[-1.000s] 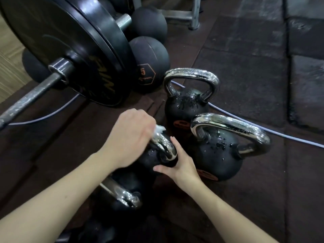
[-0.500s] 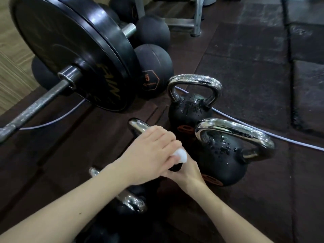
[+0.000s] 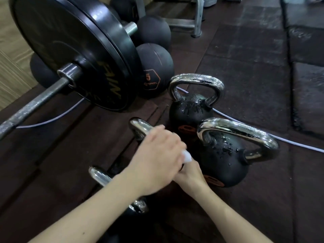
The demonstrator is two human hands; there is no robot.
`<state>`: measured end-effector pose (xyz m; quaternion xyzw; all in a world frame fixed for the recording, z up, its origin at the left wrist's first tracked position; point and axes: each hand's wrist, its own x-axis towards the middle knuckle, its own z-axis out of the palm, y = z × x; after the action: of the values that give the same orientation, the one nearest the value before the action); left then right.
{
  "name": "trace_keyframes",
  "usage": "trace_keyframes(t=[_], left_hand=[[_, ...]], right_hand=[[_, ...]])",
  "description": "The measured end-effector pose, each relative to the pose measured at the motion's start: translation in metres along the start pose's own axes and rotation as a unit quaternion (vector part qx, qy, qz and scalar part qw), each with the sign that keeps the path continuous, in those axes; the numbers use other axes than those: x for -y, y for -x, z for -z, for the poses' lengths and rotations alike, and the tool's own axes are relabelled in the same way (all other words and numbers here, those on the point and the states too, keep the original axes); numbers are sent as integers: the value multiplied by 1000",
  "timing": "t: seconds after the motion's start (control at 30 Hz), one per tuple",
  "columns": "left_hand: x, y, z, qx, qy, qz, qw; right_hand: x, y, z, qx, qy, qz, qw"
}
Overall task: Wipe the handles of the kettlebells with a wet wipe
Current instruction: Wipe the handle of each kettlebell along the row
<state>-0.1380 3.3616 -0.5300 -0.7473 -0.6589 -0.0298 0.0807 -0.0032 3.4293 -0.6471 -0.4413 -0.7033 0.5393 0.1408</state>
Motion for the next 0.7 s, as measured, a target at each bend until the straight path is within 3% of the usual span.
trace_keyframes(t=[0.1, 0.17, 0.23, 0.3, 0.33, 0.37, 0.4, 0.5, 0.6, 0.7], left_hand=[[3, -3, 0, -29, 7, -74, 997], [33, -8, 3, -47, 26, -45, 998], [63, -9, 1, -47, 67, 89, 993], [83, -6, -2, -55, 237, 267, 933], [87, -5, -4, -54, 296, 315, 900], [86, -4, -4, -54, 320, 325, 888], [80, -4, -2, -63, 290, 295, 908], [44, 0, 6, -72, 85, 61, 992], [0, 3, -4, -15, 0, -60, 998], [7, -1, -6, -47, 7, -78, 996]], right_hand=[[3, 0, 1, 1, 2, 12, 1000], [1, -3, 1, 2, -20, 5, 1000], [1, -2, 2, 10, -48, 5, 999], [1, -1, 3, 9, -51, 5, 999], [1, -1, 3, 7, -47, 5, 999], [1, -1, 2, 6, -48, 6, 999], [1, -2, 2, 6, -49, 5, 999], [0, -2, 0, 6, -40, 3, 999], [0, 0, 1, 2, 2, 10, 1000], [-1, -2, 2, -2, -8, 12, 1000]])
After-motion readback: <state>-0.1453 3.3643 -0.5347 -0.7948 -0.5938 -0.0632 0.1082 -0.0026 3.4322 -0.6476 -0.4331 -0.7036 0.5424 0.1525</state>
